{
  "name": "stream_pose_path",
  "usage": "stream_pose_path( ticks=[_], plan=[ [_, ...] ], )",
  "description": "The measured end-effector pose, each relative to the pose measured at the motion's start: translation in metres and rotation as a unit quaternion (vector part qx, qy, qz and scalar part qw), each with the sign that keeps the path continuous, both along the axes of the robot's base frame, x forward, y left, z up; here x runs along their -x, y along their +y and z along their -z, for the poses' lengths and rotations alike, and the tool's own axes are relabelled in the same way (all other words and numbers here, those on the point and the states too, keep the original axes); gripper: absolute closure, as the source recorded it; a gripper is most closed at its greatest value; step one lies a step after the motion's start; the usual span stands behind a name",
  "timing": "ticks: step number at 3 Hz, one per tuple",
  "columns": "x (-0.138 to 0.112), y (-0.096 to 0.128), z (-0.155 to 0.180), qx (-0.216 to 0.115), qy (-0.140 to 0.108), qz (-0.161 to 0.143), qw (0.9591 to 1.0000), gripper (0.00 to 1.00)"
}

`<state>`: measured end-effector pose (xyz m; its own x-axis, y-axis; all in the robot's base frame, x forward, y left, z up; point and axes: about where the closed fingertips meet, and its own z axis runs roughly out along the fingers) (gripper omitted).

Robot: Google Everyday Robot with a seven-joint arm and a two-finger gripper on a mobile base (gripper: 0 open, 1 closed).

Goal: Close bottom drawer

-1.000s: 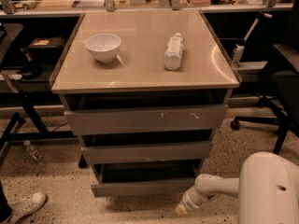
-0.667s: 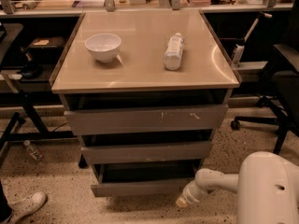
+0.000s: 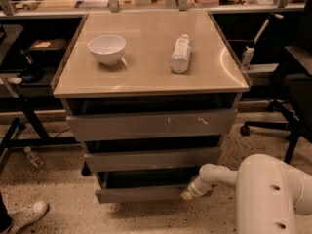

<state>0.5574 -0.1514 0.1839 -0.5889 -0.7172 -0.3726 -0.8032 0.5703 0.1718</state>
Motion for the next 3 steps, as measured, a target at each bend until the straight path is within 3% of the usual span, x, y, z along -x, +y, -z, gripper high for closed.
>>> stream_pose_path(
  ticks=[1,3],
  plan=[
    [-0.0242,0.0038,0.0066,0.009,-0.015,-0.002,0.9998,1.0],
    [-0.0252,0.004,0.0064,0.009,-0.016,-0.002,0.9998,0.57]
  ],
)
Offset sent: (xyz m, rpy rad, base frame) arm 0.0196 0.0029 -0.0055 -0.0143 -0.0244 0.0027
